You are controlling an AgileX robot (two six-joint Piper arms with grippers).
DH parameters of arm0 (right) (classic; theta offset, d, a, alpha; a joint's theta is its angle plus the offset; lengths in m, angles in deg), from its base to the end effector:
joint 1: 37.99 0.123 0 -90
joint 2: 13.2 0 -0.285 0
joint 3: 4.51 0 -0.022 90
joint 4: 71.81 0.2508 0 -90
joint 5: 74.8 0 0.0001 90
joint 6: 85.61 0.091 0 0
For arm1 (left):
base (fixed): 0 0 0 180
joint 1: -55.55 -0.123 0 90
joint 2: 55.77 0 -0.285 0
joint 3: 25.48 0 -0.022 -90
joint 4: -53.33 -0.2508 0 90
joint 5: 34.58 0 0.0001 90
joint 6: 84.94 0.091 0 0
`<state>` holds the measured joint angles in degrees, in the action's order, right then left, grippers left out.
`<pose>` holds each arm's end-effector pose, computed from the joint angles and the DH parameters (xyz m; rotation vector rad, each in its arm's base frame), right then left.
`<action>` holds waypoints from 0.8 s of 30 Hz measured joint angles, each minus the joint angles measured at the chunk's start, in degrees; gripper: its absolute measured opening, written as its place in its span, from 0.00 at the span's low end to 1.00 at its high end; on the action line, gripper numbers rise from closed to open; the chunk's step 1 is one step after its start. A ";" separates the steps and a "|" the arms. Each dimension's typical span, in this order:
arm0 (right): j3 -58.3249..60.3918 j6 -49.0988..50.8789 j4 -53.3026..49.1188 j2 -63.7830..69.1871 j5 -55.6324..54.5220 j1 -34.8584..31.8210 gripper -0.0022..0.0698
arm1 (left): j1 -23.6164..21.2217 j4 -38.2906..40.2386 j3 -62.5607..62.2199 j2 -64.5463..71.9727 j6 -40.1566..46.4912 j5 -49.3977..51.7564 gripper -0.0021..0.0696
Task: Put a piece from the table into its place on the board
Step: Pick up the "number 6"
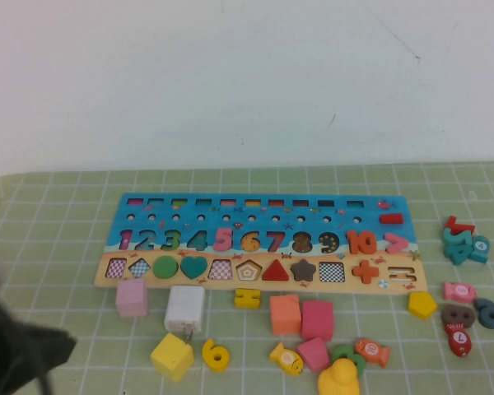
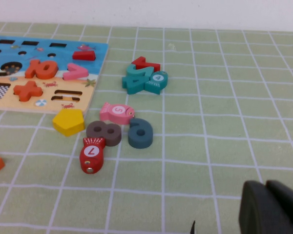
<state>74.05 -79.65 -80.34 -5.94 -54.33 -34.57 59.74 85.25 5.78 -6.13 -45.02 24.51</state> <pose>0.0533 -0.0016 0.1740 -0.0520 1.8505 -0.0312 0.1128 -0.0497 0.3435 0.7376 2.1718 -0.3956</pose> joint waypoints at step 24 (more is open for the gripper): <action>0.00 0.00 0.00 0.00 0.00 0.00 0.03 | 36.33 -28.94 -20.50 48.83 -27.30 -2.05 0.17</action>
<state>74.05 -79.65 -80.34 -5.94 -54.33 -34.57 96.07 56.30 -14.71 42.69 -72.32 22.45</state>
